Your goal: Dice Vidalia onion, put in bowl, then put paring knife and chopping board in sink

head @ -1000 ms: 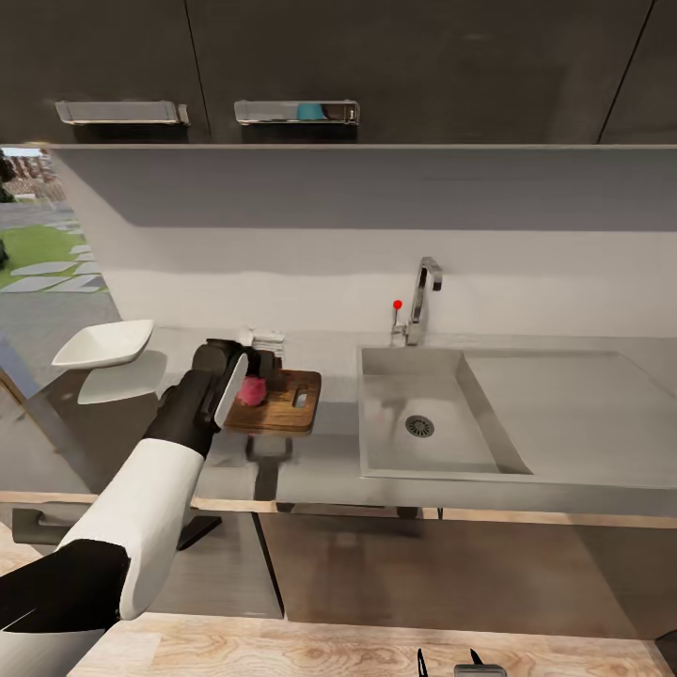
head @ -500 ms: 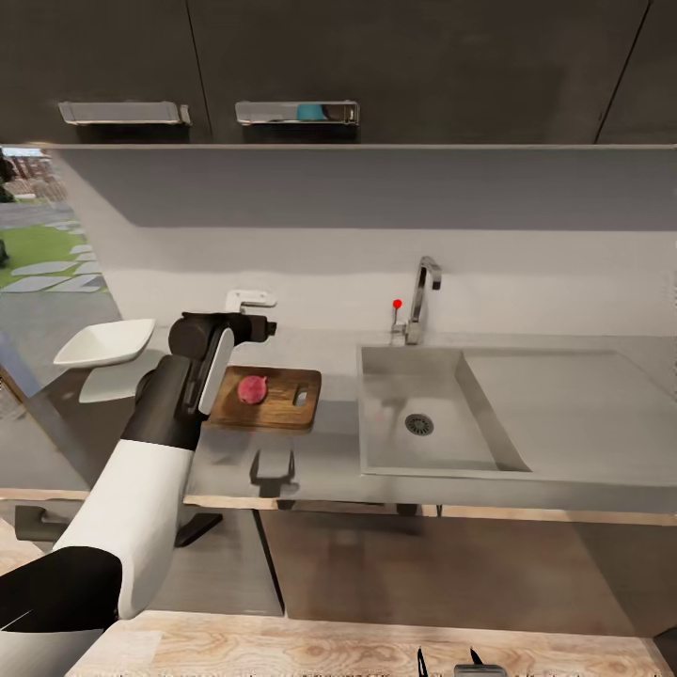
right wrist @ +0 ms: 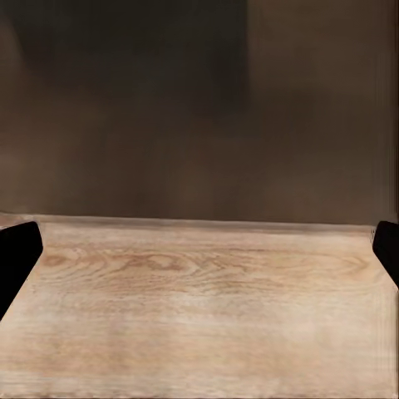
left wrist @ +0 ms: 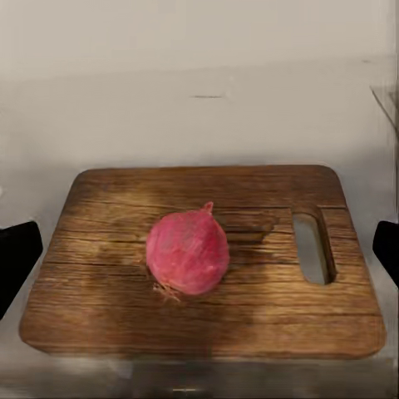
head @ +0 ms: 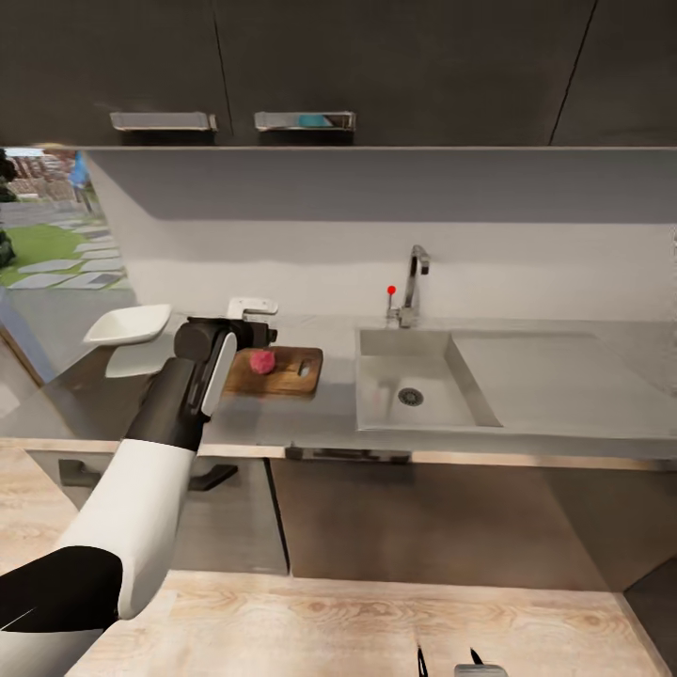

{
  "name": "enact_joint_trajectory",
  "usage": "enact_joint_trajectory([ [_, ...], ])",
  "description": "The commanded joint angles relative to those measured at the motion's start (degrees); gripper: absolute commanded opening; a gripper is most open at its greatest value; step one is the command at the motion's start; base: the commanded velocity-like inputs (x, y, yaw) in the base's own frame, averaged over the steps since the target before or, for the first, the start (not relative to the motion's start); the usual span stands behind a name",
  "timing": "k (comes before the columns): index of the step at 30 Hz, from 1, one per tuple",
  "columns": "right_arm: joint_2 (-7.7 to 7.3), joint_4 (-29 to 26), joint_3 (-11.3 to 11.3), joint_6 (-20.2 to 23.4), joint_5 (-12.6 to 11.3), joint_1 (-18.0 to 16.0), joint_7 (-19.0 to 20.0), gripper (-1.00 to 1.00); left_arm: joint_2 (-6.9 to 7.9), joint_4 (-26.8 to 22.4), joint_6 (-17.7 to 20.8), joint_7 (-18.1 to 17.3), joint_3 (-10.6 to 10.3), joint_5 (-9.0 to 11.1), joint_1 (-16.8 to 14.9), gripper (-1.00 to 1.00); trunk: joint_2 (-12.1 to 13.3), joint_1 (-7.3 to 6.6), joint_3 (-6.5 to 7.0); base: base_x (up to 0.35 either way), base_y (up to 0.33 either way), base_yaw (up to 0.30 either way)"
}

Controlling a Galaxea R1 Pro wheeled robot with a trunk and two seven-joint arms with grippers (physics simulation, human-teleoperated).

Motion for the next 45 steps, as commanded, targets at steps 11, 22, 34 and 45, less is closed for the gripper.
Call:
enact_joint_trajectory([
  [11,0.02,0.0,0.5,-0.1,-0.4,0.0,-0.5,1.0,-0.08,3.0,-0.2,0.3,-0.1,0.1,0.1,1.0,0.0,-0.04,-0.06,-0.335,0.0,0.0],
  [22,0.02,0.0,0.5,-0.1,-0.4,0.0,-0.5,1.0,-0.25,10.4,-5.9,0.3,-0.2,0.1,0.4,1.0,0.0,-0.04,-0.06,-0.336,0.0,0.0],
  [34,0.02,0.0,0.5,-0.1,-0.4,0.0,-0.5,1.0,-0.42,21.1,-13.5,0.3,-0.3,0.1,0.5,1.0,0.0,-0.04,-0.06,-0.338,0.0,0.0],
  [45,0.0,0.0,0.5,-0.1,-0.4,0.0,-0.5,1.0,-1.21,49.7,-36.6,0.3,-0.3,0.1,0.5,1.0,0.0,-0.04,-0.06,-0.267,0.0,0.0],
])
